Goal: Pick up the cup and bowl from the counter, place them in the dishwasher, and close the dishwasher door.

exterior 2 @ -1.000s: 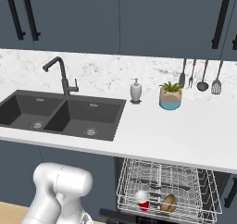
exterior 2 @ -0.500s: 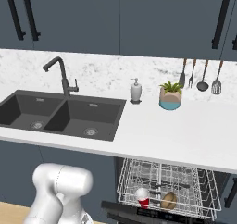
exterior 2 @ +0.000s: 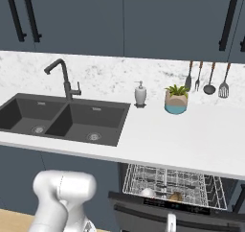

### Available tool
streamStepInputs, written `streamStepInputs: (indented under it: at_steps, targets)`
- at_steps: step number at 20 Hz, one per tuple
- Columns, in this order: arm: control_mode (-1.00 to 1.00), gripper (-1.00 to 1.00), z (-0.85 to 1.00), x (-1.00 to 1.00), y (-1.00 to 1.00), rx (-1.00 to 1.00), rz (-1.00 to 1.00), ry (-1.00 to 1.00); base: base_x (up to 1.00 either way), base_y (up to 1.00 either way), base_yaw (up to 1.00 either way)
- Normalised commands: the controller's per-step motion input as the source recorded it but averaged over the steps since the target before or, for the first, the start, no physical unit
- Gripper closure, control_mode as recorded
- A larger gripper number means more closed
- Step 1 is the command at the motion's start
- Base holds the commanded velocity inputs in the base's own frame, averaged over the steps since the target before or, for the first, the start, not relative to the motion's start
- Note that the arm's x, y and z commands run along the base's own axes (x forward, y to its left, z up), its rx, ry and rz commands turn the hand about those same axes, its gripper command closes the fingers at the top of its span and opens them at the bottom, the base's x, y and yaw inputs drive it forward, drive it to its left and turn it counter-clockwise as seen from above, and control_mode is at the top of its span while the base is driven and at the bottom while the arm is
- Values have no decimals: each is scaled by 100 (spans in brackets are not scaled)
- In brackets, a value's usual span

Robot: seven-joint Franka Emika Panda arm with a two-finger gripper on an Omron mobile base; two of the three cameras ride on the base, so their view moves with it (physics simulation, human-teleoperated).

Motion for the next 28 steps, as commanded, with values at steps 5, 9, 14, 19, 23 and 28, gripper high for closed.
streamStepInputs:
  at_steps: [5,9,14,19,23,28]
  targets:
    - [-100,-100,0,100,0,15,8,1,0,0,0]
    - [-100,-100,0,100,0,8,5,8,0,0,0]
    - [-100,-100,-1,100,0,7,2,11,0,0,0]
    - [-100,-100,-2,100,0,6,1,13,0,0,0]
    - [-100,-100,-10,84,0,5,0,7,0,0,0]
    - [-100,-100,-7,9,0,2,0,0,0,0,0]
